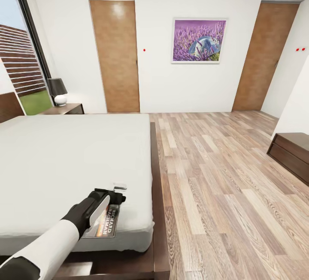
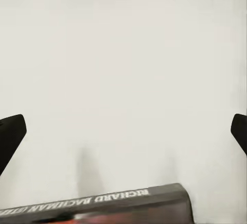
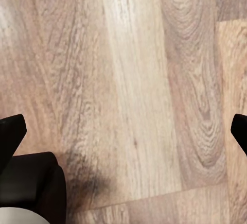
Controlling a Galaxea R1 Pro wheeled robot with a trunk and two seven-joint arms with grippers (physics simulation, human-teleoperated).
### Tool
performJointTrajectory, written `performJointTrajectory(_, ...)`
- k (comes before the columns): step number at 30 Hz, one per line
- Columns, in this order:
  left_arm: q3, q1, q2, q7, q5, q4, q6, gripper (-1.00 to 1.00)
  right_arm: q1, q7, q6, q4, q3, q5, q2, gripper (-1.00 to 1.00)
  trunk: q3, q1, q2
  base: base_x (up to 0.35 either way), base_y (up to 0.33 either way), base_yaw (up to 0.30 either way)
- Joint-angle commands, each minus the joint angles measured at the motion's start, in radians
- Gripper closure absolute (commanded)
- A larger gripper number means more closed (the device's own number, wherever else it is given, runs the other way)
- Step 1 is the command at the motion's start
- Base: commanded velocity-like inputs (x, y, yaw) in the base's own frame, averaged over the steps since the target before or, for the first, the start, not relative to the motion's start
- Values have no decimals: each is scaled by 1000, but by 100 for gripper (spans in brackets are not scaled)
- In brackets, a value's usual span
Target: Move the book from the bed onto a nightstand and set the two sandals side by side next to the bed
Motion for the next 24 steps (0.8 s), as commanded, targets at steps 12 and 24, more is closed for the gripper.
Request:
performJointTrajectory(12, 103, -105, 36, 136, 8, -505, 351, -100, -1, 10, -3, -1, -7, -1, 1, -100, -1, 0, 0, 0, 0, 0)
performJointTrajectory(24, 278, -287, 237, 282, 6, -648, 473, -100, -1, 10, -6, 2, -11, -2, -1, -100, -1, 0, 0, 0, 0, 0)
